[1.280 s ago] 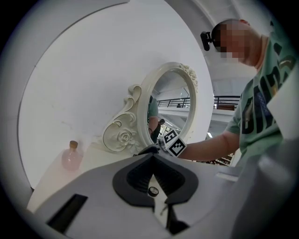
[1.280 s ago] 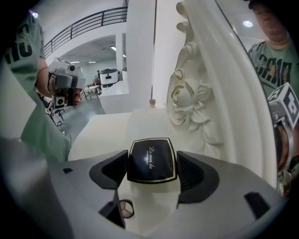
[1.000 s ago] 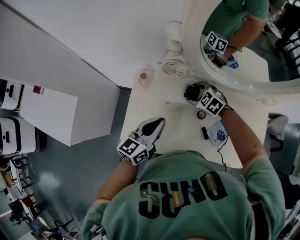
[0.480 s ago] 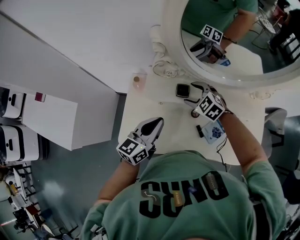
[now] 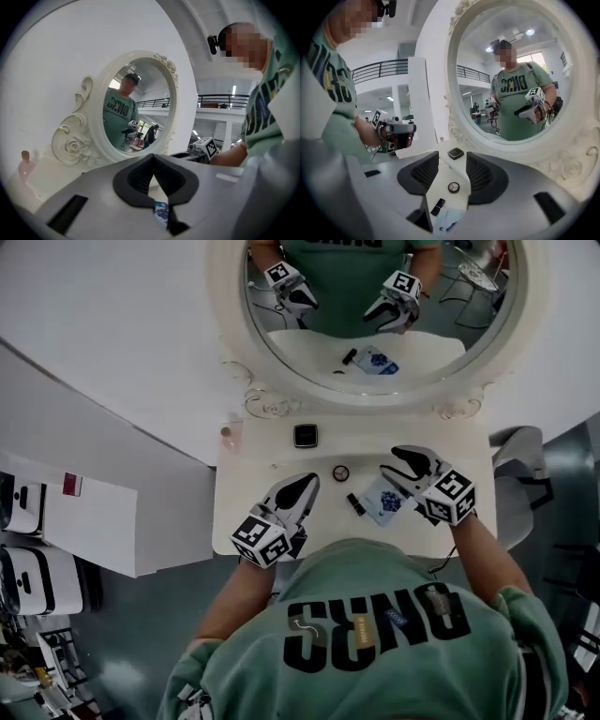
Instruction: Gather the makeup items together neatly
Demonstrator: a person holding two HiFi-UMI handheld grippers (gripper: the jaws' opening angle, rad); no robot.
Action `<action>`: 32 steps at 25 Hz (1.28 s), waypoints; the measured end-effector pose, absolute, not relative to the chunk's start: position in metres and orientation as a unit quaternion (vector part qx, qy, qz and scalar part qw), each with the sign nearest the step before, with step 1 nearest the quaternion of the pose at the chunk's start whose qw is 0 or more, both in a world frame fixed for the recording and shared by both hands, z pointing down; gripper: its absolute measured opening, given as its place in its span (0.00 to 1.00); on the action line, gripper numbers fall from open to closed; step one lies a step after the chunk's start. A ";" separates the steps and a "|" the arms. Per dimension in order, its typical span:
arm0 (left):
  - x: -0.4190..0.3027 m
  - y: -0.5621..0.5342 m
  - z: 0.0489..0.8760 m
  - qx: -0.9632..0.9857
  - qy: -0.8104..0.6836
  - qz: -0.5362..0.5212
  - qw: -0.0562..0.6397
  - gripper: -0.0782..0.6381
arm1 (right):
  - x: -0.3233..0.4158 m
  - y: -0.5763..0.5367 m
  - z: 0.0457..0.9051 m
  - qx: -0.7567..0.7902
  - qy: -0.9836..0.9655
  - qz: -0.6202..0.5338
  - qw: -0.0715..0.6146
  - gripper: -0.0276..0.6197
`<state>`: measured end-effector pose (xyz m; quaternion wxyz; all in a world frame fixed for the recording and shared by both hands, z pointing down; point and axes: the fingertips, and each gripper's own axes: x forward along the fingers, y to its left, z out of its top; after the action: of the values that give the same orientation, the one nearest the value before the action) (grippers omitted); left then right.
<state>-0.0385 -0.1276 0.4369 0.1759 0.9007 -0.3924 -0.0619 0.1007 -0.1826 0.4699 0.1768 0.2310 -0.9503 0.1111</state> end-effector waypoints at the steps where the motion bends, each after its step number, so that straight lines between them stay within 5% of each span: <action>1: -0.027 -0.130 0.435 0.904 -0.386 -0.060 0.175 0.12 | 0.118 -0.178 0.466 0.242 -0.949 0.121 0.163 0.30; 6: 0.025 -0.136 0.429 0.917 -0.355 -0.051 0.173 0.12 | 0.184 -0.164 0.461 0.296 -0.936 0.148 0.121 0.04; 19: 0.043 -0.132 0.427 0.918 -0.354 -0.048 0.172 0.12 | 0.191 -0.151 0.475 0.283 -0.935 0.134 0.164 0.04; 24: 0.007 -0.124 0.441 0.904 -0.383 -0.046 0.183 0.12 | 0.132 -0.162 0.520 0.232 -0.935 0.142 0.229 0.26; 32: -0.083 -0.097 0.475 0.866 -0.446 -0.038 0.223 0.12 | 0.031 -0.167 0.648 0.172 -0.905 0.133 0.365 0.37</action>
<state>-0.0834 -0.0972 0.4748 0.2233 0.8657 -0.4463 -0.0383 0.0308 -0.1675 0.6482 0.3652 0.1724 -0.9051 0.1333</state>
